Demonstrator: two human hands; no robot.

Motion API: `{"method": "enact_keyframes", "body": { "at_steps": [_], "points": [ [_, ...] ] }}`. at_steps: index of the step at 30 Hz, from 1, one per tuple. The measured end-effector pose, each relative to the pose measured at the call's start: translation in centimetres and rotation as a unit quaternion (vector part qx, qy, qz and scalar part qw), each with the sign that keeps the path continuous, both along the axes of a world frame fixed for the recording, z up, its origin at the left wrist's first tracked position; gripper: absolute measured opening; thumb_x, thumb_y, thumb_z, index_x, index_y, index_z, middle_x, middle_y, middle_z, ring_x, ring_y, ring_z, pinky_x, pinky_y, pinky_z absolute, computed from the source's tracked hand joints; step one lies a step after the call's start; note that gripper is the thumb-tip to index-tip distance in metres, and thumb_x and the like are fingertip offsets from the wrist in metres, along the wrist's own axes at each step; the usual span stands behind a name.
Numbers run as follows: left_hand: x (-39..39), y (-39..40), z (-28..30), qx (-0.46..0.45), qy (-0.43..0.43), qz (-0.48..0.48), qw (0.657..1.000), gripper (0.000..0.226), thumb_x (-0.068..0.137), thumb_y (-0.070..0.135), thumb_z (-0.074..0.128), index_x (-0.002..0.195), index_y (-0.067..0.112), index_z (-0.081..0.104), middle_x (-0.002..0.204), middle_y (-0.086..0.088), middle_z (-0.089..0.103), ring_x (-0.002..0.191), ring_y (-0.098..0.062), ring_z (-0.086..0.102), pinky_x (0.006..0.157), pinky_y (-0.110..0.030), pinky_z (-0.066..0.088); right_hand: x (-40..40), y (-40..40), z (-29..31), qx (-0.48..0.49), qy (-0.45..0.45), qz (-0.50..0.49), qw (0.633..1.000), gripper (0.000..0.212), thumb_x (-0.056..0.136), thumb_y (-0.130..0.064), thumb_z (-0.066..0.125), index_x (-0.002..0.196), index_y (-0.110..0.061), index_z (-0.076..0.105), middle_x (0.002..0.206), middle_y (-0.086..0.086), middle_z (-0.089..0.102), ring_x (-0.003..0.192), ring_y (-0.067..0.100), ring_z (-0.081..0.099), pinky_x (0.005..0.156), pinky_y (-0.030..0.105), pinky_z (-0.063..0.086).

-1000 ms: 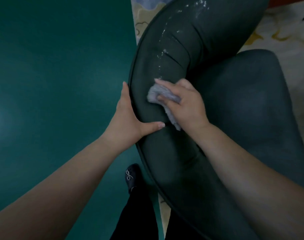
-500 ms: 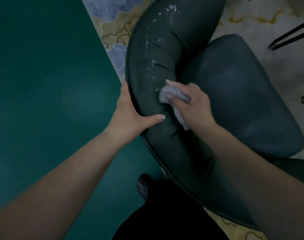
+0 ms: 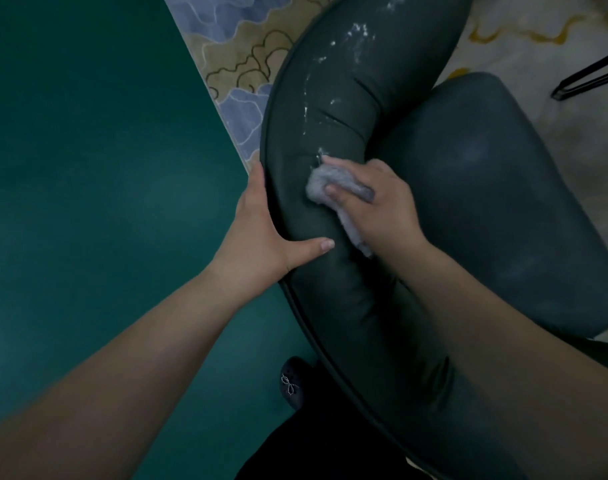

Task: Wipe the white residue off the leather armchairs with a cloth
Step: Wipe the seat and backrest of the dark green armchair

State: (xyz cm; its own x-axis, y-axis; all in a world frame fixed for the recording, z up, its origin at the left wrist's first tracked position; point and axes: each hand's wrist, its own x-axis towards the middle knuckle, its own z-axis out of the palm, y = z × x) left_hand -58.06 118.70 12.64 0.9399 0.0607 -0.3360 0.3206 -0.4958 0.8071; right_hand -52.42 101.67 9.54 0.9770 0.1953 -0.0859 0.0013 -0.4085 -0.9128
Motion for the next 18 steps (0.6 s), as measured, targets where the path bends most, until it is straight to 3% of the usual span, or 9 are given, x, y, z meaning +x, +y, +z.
{"method": "enact_keyframes", "body": {
  "at_steps": [3, 8, 11, 15, 18],
  "points": [
    [0.7, 0.2, 0.1, 0.007, -0.002, -0.001, 1.0, 0.134, 0.056, 0.042, 0.088, 0.153, 0.028, -0.003, 0.139, 0.022, 0.021, 0.126, 0.01, 0.024, 0.085, 0.011, 0.017, 0.4, -1.3, -0.4, 0.031, 0.023, -0.061, 0.997, 0.03, 0.088, -0.027, 0.065, 0.115, -0.041, 0.065, 0.098, -0.003, 0.054, 0.091, -0.002, 0.058, 0.081, 0.005, 0.042],
    [1.2, -0.3, -0.2, 0.007, 0.0, 0.008, 1.0, 0.134, 0.055, 0.044, 0.086, 0.153, 0.029, -0.005, 0.149, 0.017, 0.022, 0.136, 0.002, 0.026, 0.108, -0.016, 0.025, 0.6, 1.1, -0.2, 0.0, -0.066, -0.015, 0.998, 0.037, 0.082, -0.04, 0.066, 0.117, -0.047, 0.062, 0.088, -0.013, 0.047, 0.084, 0.001, 0.057, 0.081, 0.011, 0.045],
    [1.2, -0.1, -0.2, -0.01, 0.008, 0.013, 1.0, 0.135, 0.053, 0.047, 0.086, 0.152, 0.034, -0.006, 0.151, 0.017, 0.025, 0.136, 0.001, 0.031, 0.113, -0.026, 0.029, 1.5, -0.4, -0.9, -0.019, -0.038, -0.067, 0.997, 0.033, 0.087, -0.033, 0.065, 0.119, -0.041, 0.063, 0.088, -0.011, 0.046, 0.086, 0.004, 0.056, 0.083, 0.011, 0.043],
    [1.6, -0.2, -0.3, -0.005, 0.008, 0.019, 1.0, 0.133, 0.055, 0.045, 0.087, 0.152, 0.034, -0.004, 0.151, 0.015, 0.028, 0.136, -0.001, 0.032, 0.113, -0.029, 0.031, 2.3, 1.0, -0.2, 0.018, -0.041, -0.072, 0.996, 0.031, 0.085, -0.035, 0.068, 0.114, -0.045, 0.064, 0.089, -0.014, 0.049, 0.086, -0.008, 0.056, 0.08, 0.001, 0.039],
    [2.2, -0.3, -0.3, 0.016, 0.01, 0.023, 1.0, 0.133, 0.056, 0.046, 0.086, 0.153, 0.031, -0.004, 0.155, 0.01, 0.025, 0.138, -0.003, 0.029, 0.113, -0.026, 0.029, 3.2, 2.7, 0.2, -0.014, -0.082, -0.008, 0.996, 0.036, 0.083, -0.045, 0.064, 0.119, -0.049, 0.059, 0.088, -0.016, 0.047, 0.087, -0.002, 0.057, 0.083, 0.01, 0.043]
  ]
}}
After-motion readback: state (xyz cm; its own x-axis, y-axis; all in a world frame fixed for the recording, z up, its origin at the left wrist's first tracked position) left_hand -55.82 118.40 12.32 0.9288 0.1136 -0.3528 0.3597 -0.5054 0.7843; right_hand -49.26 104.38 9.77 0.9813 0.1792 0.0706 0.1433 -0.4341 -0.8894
